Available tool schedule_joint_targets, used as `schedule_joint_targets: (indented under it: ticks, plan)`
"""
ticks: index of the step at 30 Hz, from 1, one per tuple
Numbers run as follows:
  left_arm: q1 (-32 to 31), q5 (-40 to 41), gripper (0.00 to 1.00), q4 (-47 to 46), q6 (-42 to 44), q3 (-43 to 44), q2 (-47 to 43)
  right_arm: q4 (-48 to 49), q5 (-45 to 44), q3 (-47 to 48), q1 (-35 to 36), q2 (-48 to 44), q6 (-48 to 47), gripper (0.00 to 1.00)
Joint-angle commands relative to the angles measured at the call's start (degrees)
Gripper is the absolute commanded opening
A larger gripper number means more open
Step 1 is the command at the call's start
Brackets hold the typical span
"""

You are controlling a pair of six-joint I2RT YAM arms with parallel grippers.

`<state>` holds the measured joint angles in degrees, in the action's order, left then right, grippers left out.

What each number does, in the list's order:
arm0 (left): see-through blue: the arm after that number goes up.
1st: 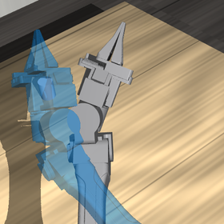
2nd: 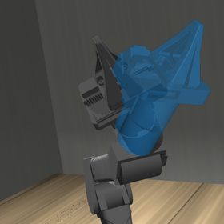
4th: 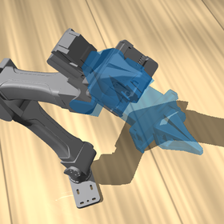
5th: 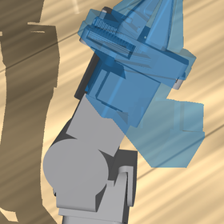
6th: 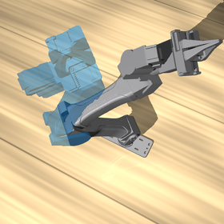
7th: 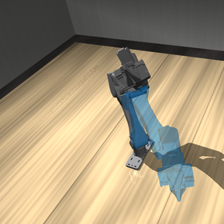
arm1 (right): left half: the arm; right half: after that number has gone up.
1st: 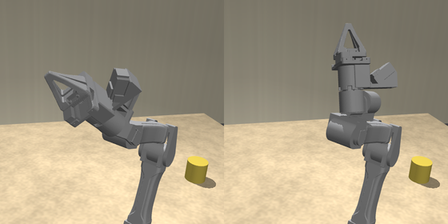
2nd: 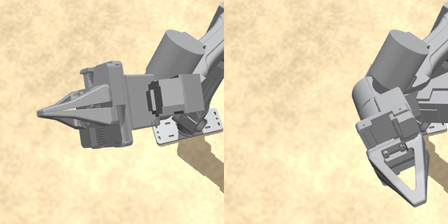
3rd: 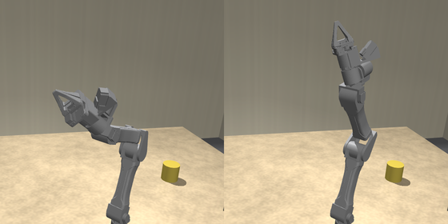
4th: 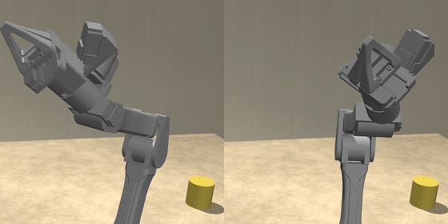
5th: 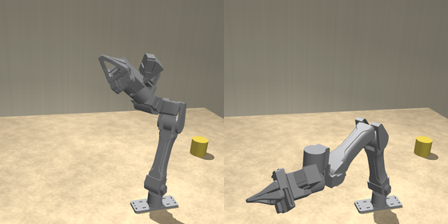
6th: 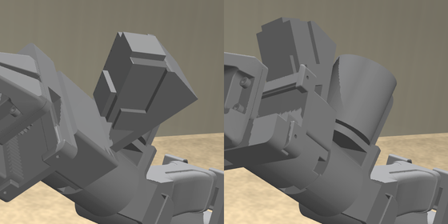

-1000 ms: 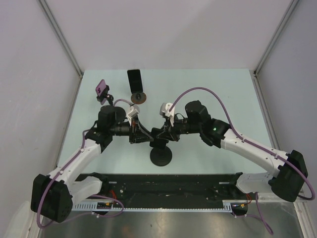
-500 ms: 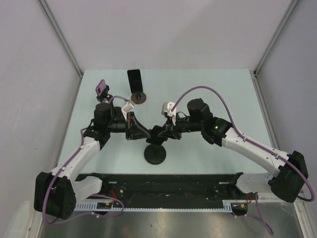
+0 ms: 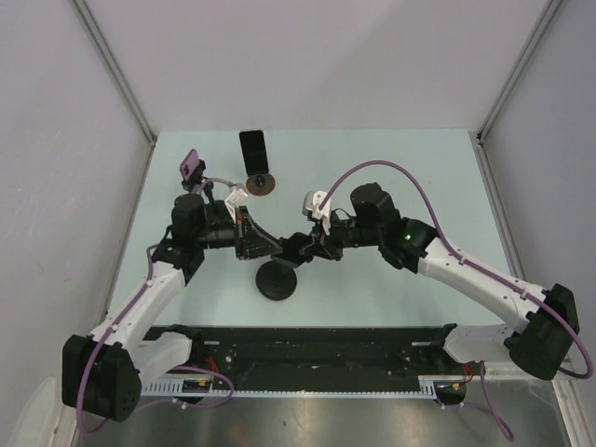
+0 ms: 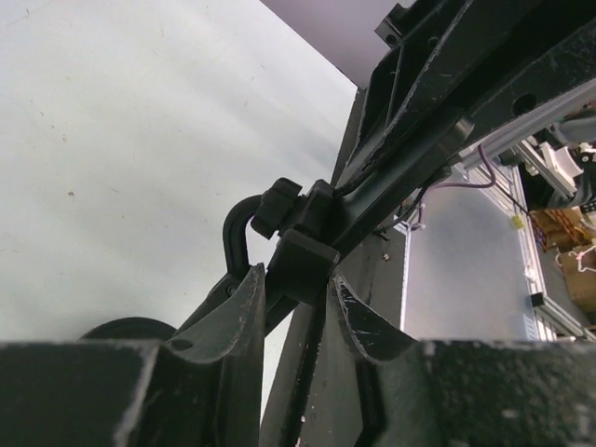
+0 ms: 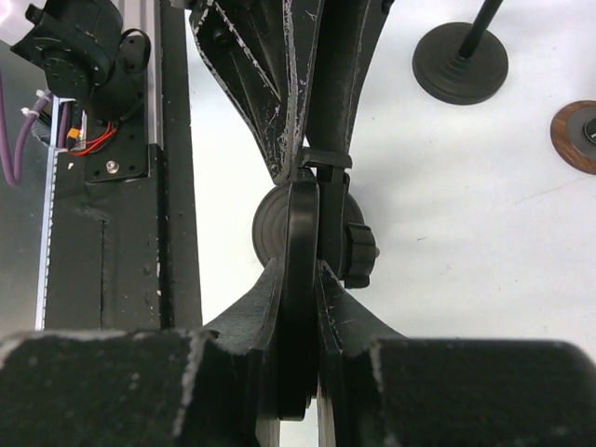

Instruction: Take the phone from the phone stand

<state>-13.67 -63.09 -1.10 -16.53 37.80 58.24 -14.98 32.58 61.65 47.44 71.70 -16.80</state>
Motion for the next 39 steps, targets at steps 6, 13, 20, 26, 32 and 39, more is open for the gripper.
schedule_joint_targets:
  ticks: [6,13,20,26,32,39]
  plan:
    - [6.99,19.93,0.52,-2.85,-4.12,3.77,-0.66,-15.08,4.96,3.48,3.01,-2.62,-0.25,0.0]
    - [6.82,17.75,0.72,-2.76,-4.56,3.16,-3.47,-12.62,2.06,4.36,3.62,-2.09,0.88,0.0]
    - [5.85,18.0,0.86,-2.5,-2.54,1.4,-8.49,-8.49,-0.67,5.94,3.54,-1.83,4.05,0.0]
    - [3.83,20.11,0.96,-0.75,-0.08,1.31,-11.29,-12.43,-2.43,9.01,1.61,-1.74,4.93,0.0]
    - [-0.91,30.19,1.0,8.22,9.67,3.33,-16.22,-18.23,-0.59,12.53,-8.65,-3.23,6.77,0.0]
    - [-3.11,41.71,1.0,9.1,14.85,-0.18,-25.27,-18.24,0.03,12.8,-26.57,-2.71,13.71,0.0]
